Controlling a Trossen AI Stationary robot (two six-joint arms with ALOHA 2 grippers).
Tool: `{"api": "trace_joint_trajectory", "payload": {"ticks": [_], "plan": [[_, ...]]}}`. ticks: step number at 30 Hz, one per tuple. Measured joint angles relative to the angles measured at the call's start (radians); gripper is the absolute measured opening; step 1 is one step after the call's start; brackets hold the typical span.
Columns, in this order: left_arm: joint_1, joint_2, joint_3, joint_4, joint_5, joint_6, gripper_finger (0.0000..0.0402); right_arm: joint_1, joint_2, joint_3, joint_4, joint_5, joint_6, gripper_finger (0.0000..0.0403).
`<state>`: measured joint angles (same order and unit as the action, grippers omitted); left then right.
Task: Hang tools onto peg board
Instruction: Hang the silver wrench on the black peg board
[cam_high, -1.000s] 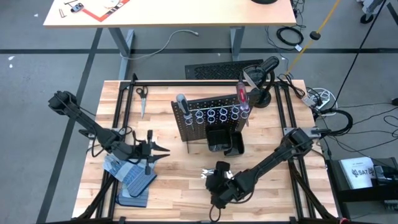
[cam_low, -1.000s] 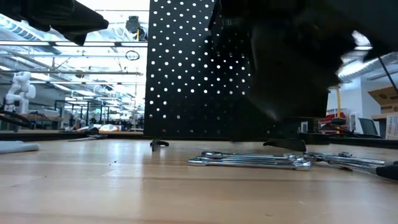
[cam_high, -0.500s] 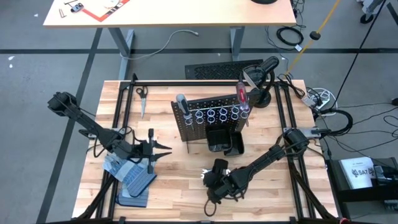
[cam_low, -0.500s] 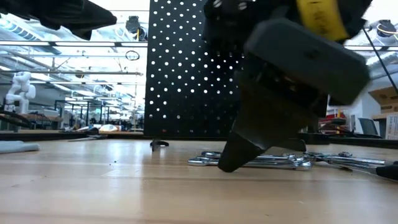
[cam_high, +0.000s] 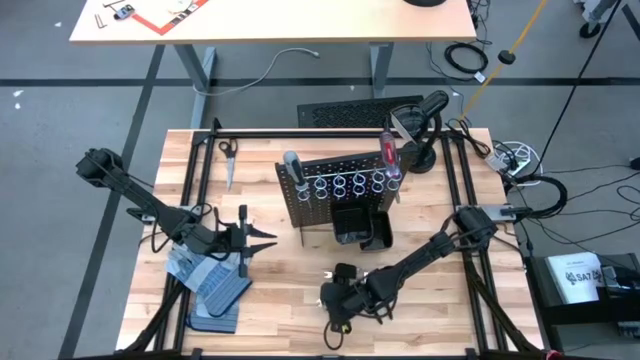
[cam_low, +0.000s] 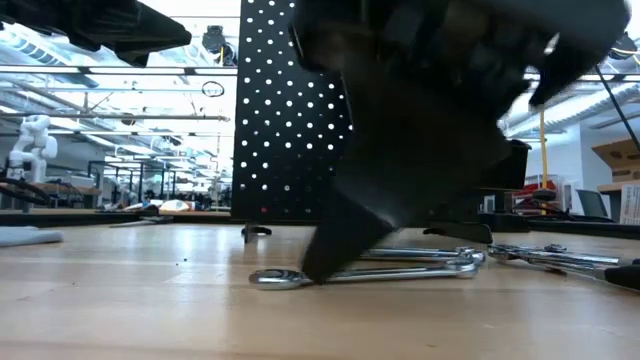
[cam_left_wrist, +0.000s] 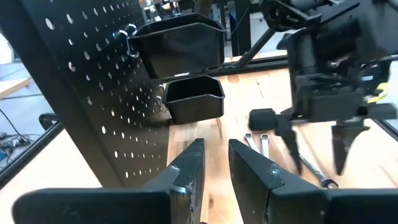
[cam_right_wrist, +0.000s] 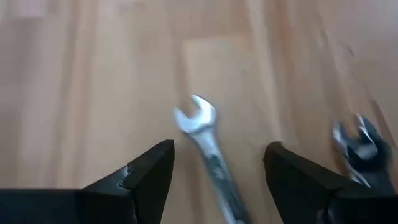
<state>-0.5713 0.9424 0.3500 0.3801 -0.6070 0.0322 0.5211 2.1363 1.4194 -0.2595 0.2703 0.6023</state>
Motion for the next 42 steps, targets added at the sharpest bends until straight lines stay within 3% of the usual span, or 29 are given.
{"api": "trace_joint_trajectory", "payload": {"ticks": [4, 8, 14, 27, 36, 42], "plan": [[0.0, 0.0, 0.0, 0.0, 0.0, 0.0, 0.0082, 0.019, 0.0, 0.059, 0.012, 0.079, -0.111, 0.0235], [0.001, 0.0, 0.0, -0.002, 0.0, 0.0, 0.0082, 0.03, -0.001, 0.129, -0.093, 0.177, -0.188, 0.0235], [0.001, 0.0, 0.0, -0.003, 0.0, -0.001, 0.0082, -0.012, -0.003, 0.125, -0.376, 0.184, 0.012, 0.0235], [0.001, 0.0, 0.0, -0.004, 0.0, -0.001, 0.0082, -0.061, -0.003, 0.106, -0.342, 0.093, 0.067, 0.0235], [0.001, 0.0, 0.0, -0.004, 0.0, -0.001, 0.0082, -0.081, -0.003, 0.106, -0.342, 0.148, 0.139, 0.0235], [0.001, 0.0, 0.0, -0.004, 0.0, -0.001, 0.0082, -0.084, -0.003, 0.107, -0.373, 0.12, 0.139, 0.0235]]}}
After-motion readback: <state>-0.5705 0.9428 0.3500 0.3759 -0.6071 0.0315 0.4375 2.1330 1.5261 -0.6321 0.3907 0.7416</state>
